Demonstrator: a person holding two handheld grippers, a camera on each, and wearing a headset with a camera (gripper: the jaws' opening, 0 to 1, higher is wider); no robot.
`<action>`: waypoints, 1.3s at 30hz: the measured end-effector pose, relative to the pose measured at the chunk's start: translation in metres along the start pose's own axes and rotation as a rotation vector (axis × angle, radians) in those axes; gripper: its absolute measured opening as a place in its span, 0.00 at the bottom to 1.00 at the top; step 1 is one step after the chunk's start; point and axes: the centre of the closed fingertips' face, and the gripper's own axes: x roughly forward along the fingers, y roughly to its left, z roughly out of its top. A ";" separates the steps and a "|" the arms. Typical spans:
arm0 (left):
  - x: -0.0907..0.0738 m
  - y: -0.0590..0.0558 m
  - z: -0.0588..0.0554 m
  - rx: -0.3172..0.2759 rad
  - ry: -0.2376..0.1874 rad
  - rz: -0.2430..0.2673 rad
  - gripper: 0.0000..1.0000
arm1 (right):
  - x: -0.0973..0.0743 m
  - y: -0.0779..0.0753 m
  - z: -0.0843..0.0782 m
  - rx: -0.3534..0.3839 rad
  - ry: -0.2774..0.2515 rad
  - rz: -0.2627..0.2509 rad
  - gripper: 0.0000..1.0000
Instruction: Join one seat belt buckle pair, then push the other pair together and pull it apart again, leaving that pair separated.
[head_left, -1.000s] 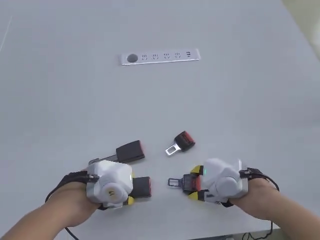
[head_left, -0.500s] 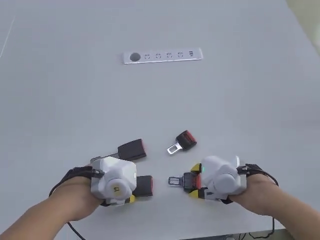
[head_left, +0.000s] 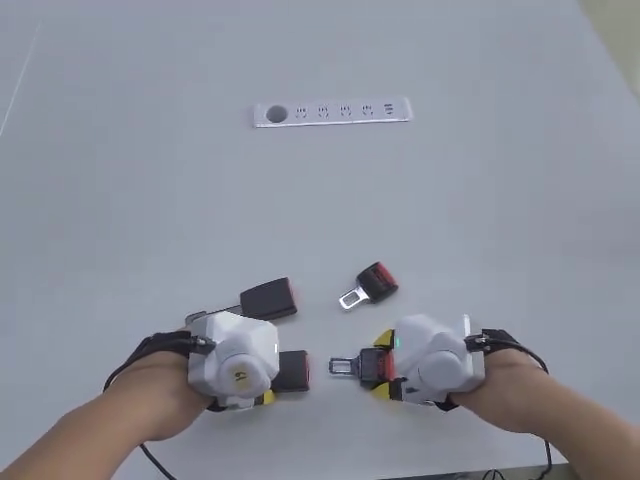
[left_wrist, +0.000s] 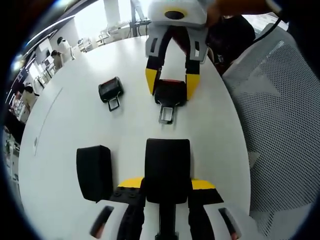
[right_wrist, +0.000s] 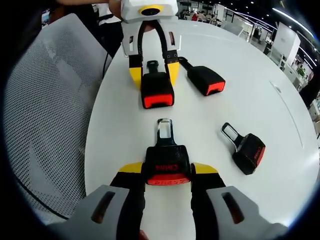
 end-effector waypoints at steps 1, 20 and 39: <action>0.000 0.000 0.000 0.000 0.000 0.000 0.34 | 0.001 0.000 0.001 -0.002 -0.001 0.000 0.34; 0.000 0.000 0.000 -0.015 -0.005 0.001 0.34 | 0.015 0.003 0.024 -0.043 -0.018 0.007 0.34; 0.000 0.000 -0.001 -0.019 -0.011 0.006 0.34 | 0.022 0.004 0.036 -0.067 -0.025 0.019 0.34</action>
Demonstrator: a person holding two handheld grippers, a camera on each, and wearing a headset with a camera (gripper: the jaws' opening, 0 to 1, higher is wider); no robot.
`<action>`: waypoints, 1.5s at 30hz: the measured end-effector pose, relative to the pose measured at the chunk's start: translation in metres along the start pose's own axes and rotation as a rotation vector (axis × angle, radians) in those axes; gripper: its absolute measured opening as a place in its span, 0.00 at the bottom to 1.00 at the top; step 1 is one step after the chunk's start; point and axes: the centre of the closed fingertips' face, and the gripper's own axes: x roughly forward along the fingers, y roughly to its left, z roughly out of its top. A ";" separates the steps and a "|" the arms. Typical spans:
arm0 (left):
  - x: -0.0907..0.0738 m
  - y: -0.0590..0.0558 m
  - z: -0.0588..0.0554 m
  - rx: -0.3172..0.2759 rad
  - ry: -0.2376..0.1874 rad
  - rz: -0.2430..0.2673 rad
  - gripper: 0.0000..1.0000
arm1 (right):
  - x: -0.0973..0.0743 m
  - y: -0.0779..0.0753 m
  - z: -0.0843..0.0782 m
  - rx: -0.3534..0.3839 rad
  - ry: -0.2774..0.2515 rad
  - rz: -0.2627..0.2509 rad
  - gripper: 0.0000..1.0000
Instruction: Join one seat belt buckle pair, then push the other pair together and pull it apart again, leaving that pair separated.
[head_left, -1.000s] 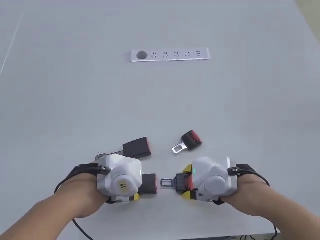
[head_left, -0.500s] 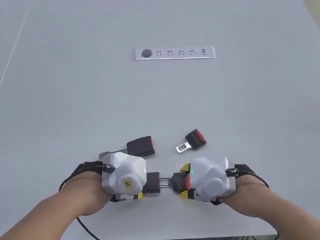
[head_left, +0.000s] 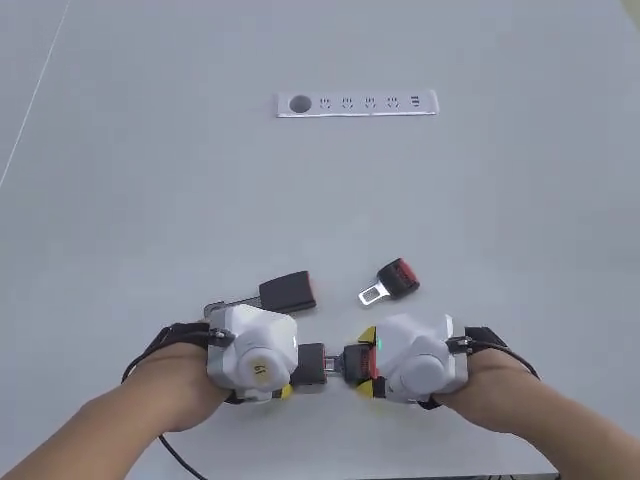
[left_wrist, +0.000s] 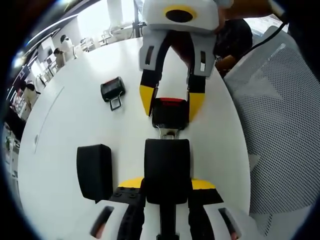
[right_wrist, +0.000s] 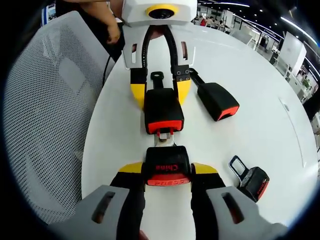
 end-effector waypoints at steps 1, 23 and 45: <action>0.000 0.000 0.000 0.000 0.003 0.000 0.34 | 0.000 0.000 0.000 -0.001 0.001 -0.001 0.34; 0.000 0.001 0.001 0.009 0.024 -0.008 0.32 | 0.003 -0.003 0.008 -0.008 0.010 0.001 0.31; 0.001 0.000 0.001 0.021 0.013 -0.009 0.32 | 0.012 0.000 0.022 -0.004 -0.005 0.006 0.30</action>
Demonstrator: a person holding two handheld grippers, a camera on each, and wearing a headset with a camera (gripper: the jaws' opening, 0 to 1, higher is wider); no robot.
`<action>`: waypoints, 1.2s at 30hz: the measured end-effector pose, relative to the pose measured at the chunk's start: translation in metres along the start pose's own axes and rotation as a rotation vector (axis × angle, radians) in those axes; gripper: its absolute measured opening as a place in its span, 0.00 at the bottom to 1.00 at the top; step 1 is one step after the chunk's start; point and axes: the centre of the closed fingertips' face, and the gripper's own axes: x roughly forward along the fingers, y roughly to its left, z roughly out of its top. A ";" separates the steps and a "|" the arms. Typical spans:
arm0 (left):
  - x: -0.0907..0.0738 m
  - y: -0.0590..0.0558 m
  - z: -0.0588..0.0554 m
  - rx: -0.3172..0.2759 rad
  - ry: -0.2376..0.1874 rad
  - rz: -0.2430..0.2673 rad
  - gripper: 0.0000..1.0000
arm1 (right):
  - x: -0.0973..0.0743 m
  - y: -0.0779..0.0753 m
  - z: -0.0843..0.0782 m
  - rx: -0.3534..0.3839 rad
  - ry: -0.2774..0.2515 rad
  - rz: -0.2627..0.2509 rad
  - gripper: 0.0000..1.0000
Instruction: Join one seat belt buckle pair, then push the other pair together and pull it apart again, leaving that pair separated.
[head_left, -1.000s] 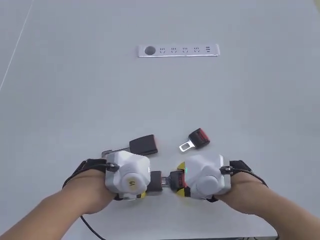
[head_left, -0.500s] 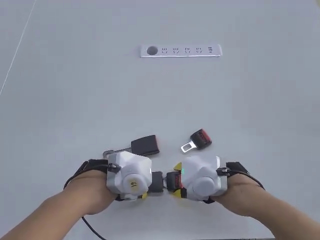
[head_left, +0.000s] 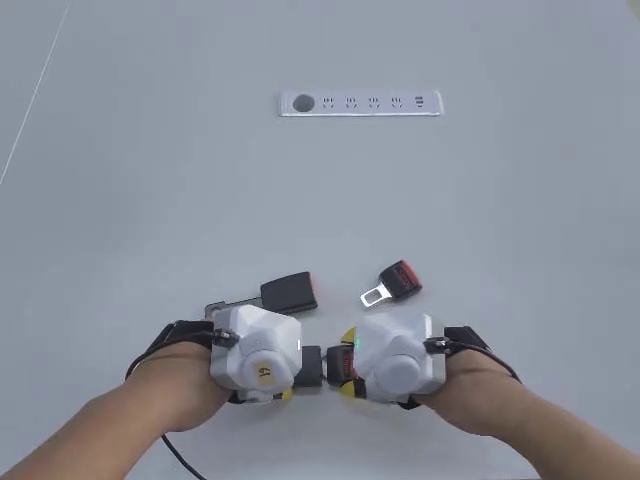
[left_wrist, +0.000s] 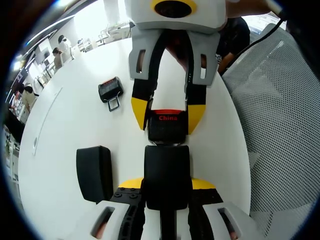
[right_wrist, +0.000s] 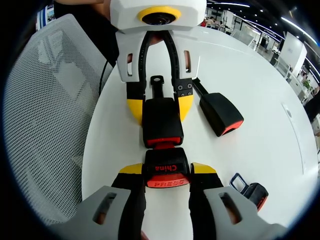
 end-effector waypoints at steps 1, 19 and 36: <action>0.000 0.000 0.000 -0.001 -0.002 0.000 0.32 | 0.000 0.000 0.000 0.000 0.000 0.001 0.30; 0.000 0.000 0.000 -0.002 -0.017 -0.003 0.33 | 0.000 0.000 0.001 -0.015 0.008 0.000 0.30; -0.001 0.000 0.000 -0.008 -0.019 0.000 0.33 | 0.000 0.001 0.000 -0.018 0.020 0.005 0.31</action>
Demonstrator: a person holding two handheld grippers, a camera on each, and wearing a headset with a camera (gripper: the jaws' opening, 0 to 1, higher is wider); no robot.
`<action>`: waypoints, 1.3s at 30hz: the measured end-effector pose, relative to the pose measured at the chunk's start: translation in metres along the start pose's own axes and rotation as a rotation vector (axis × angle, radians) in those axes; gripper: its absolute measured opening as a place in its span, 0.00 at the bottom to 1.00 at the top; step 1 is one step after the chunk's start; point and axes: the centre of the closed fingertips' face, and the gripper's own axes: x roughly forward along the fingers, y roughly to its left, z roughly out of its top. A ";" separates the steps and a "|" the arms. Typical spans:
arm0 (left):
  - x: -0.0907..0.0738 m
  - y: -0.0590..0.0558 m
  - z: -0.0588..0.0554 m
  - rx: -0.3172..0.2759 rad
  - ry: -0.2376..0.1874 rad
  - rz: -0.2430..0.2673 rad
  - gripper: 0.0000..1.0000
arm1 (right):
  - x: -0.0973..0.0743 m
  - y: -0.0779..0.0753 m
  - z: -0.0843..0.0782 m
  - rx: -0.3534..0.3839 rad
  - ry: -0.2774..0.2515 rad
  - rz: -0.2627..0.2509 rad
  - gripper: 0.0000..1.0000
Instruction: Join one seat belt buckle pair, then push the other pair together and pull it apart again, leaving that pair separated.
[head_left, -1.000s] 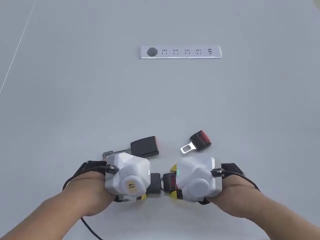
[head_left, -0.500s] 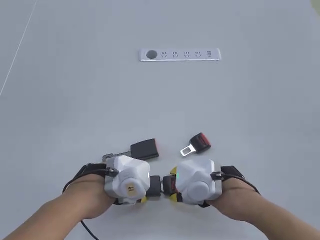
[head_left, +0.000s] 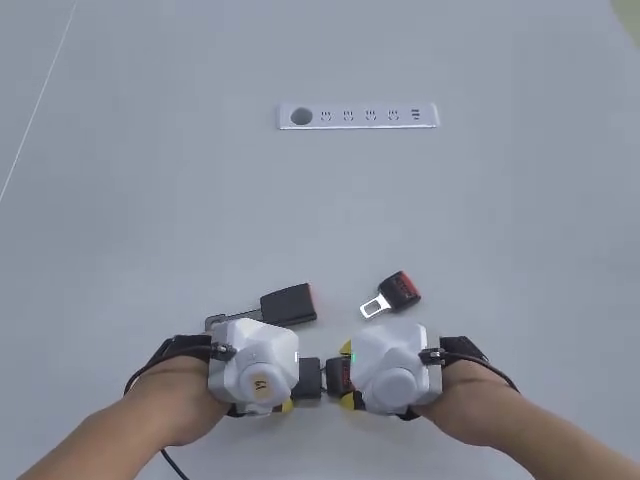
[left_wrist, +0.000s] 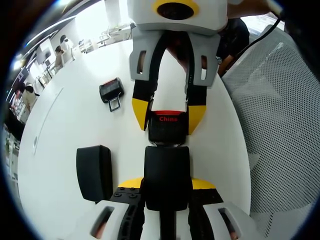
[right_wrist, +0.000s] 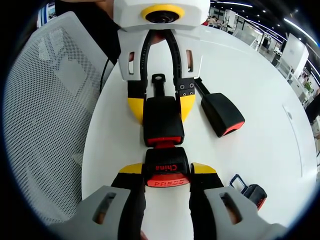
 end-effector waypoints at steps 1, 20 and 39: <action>0.000 0.000 0.000 0.000 0.002 0.001 0.33 | 0.000 0.000 0.000 -0.001 0.002 0.000 0.31; 0.000 0.000 0.000 -0.002 -0.001 0.001 0.33 | -0.010 0.001 -0.016 0.014 -0.023 0.004 0.32; 0.000 0.000 0.000 -0.009 -0.002 0.001 0.34 | -0.034 0.001 -0.051 0.040 -0.037 -0.003 0.33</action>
